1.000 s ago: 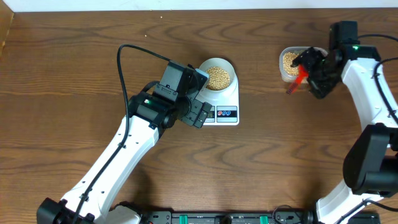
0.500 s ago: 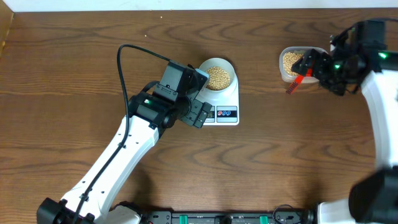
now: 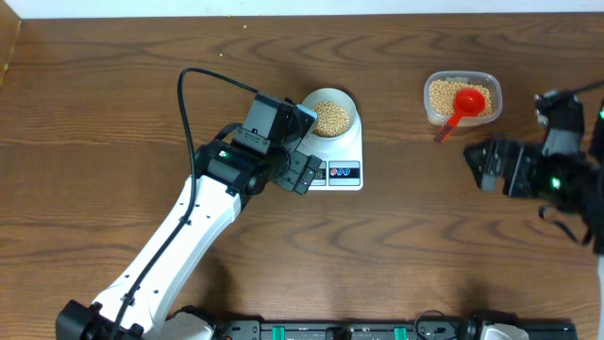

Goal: Scoop item into bowl and weigh 50g on scale

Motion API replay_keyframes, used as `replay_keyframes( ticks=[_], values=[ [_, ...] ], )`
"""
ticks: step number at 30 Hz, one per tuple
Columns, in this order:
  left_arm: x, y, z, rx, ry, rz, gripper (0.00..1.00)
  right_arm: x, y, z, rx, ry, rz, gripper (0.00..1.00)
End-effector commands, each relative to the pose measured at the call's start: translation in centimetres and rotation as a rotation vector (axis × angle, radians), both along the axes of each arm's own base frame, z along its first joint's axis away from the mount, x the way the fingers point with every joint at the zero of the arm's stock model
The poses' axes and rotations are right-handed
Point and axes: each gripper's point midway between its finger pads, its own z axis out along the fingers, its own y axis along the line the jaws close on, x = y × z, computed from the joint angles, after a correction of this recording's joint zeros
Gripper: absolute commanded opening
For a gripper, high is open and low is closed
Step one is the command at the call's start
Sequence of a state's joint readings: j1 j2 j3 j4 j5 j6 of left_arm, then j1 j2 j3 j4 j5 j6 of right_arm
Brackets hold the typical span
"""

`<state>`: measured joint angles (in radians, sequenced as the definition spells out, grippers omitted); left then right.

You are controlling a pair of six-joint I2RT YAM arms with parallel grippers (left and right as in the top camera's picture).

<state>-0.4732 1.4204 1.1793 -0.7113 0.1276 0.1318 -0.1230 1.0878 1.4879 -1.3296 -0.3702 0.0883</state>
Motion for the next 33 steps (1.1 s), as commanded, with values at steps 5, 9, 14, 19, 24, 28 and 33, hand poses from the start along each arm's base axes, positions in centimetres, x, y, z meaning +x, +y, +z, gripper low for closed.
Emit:
replay_keyframes(
  ticks=[5, 9, 14, 19, 24, 28, 33],
  values=[
    [0.1, 0.2, 0.2, 0.008, -0.007, 0.003, 0.92, -2.4, 0.2, 1.4, -0.023, -0.065, 0.011, 0.99],
    [0.1, 0.2, 0.2, 0.008, -0.007, 0.003, 0.92, -2.4, 0.0, 1.5, -0.034, -0.071, 0.003, 0.99],
    [0.1, 0.2, 0.2, 0.008, -0.007, 0.003, 0.92, -1.6, -1.5, 1.4, -0.104, -0.090, -0.052, 0.99],
    [0.1, 0.2, 0.2, 0.008, -0.007, 0.003, 0.92, 0.3, -2.3, 1.5, -0.198, -0.252, -0.024, 0.99],
    [0.1, 0.2, 0.2, 0.008, -0.007, 0.003, 0.91, 1.5, -2.5, -1.4, -0.236, -0.471, -0.032, 0.99],
    [0.2, 0.2, 0.2, 0.008, -0.007, 0.003, 0.92, 1.3, -2.5, -4.7, -0.248, -0.580, -0.041, 0.99],
    [0.1, 0.2, 0.2, 0.008, -0.007, 0.003, 0.92, 0.7, -2.4, -8.8, -0.254, -0.638, -0.047, 0.99]
  ],
)
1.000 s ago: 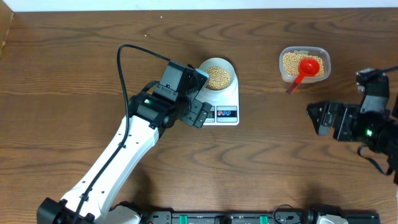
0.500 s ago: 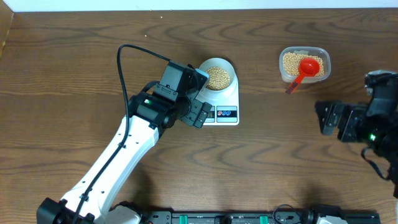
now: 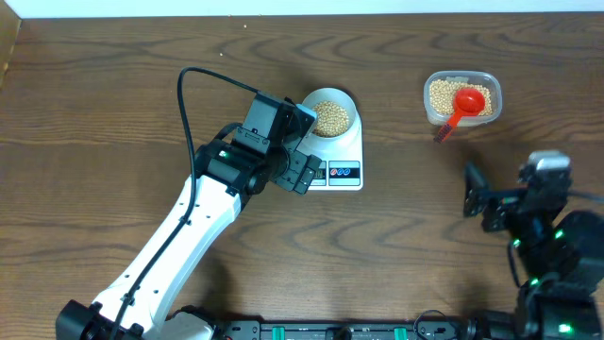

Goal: Scoop item into bowl and weigh 50g on scale

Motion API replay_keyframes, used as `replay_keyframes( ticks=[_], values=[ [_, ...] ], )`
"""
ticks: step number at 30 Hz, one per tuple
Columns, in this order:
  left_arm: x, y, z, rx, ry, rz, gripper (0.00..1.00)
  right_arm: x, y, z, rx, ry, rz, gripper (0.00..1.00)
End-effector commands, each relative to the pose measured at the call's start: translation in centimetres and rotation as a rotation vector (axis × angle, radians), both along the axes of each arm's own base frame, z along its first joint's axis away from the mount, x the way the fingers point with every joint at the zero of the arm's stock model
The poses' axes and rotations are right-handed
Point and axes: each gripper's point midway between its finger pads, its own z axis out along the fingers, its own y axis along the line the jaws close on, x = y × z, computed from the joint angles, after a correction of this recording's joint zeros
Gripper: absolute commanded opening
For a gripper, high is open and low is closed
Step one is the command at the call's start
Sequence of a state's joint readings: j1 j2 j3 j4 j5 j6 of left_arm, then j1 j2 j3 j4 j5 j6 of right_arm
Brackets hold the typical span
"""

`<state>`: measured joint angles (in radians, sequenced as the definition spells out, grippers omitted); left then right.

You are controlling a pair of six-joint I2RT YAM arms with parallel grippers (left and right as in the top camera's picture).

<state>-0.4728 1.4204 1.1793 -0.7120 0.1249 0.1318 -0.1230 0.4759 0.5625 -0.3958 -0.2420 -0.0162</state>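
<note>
A white bowl filled with yellow beans sits on the white scale. My left gripper hovers at the scale's front left corner, beside its display; its jaws are not clear from above. At the back right, a clear tub holds more beans, with the red scoop lying in it and its handle over the near rim. My right gripper is at the front right, well short of the tub, open and empty.
The wooden table carries only the scale and the tub. A black cable arches over the left arm. The table's front edge with a black rail lies close to the right arm.
My right arm has drawn back toward the front edge, farther from the tub. The left arm, bowl, scale and scoop are where they were.
</note>
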Motion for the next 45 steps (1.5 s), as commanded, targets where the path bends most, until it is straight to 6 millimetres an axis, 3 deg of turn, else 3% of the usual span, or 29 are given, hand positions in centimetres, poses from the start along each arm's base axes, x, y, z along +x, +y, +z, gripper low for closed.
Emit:
replay_keyframes(
  ticks=[1, 6, 18, 27, 45],
  values=[
    [0.1, 0.2, 0.2, 0.005, -0.006, 0.001, 0.91, -0.6, -0.1, -2.8, -0.019, -0.023, -0.003, 0.99],
    [0.1, 0.2, 0.2, 0.005, -0.006, 0.001, 0.91, -1.1, 0.0, -5.6, -0.026, -0.074, -0.004, 0.99],
    [0.1, 0.2, 0.2, 0.005, -0.007, 0.001, 0.91, -1.5, 0.0, -9.2, -0.034, -0.146, -0.005, 0.99],
    [0.1, 0.2, 0.2, 0.005, -0.006, 0.001, 0.92, -1.2, 0.0, -7.9, -0.049, -0.260, -0.007, 0.99],
    [0.1, 0.2, 0.2, 0.005, -0.007, 0.001, 0.91, -1.2, 0.8, -8.0, -0.047, -0.259, 0.028, 0.99]
  ],
)
